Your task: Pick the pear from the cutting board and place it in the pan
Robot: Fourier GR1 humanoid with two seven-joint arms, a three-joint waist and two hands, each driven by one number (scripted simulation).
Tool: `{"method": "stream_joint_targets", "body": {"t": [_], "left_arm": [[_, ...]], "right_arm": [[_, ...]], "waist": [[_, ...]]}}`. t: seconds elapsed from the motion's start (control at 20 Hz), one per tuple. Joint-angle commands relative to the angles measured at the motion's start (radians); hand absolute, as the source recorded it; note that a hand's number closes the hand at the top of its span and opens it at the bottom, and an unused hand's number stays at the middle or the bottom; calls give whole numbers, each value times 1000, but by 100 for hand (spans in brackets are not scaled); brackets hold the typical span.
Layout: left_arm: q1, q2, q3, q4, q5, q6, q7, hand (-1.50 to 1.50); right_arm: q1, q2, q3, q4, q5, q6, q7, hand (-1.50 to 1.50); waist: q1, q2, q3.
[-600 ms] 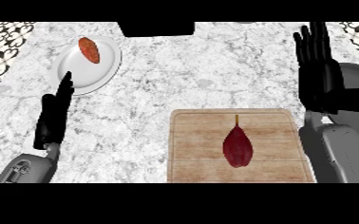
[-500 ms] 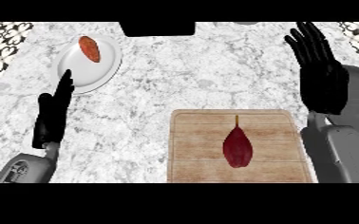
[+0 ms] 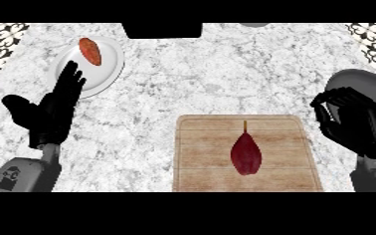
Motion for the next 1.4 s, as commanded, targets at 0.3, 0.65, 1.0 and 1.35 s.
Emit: {"method": "stream_joint_targets", "body": {"t": [0.3, 0.65, 1.0, 1.35], "left_arm": [[-27, -37, 24, 28, 21, -50, -9, 0], [-30, -39, 31, -17, 2, -57, 36, 0], [13, -41, 36, -51, -12, -83, 23, 0], [-3, -88, 19, 4, -44, -65, -3, 0]], "right_arm": [[195, -225, -52, 18, 213, 156, -224, -150], [74, -289, 5, -123, 284, 168, 2, -150], [-94, -349, 101, -123, 421, 237, 181, -150], [-137, -380, 293, -176, 481, 438, 335, -150]], "waist": [[6, 4, -3], [19, 3, -4], [30, 3, -3], [22, 4, -4]]}}
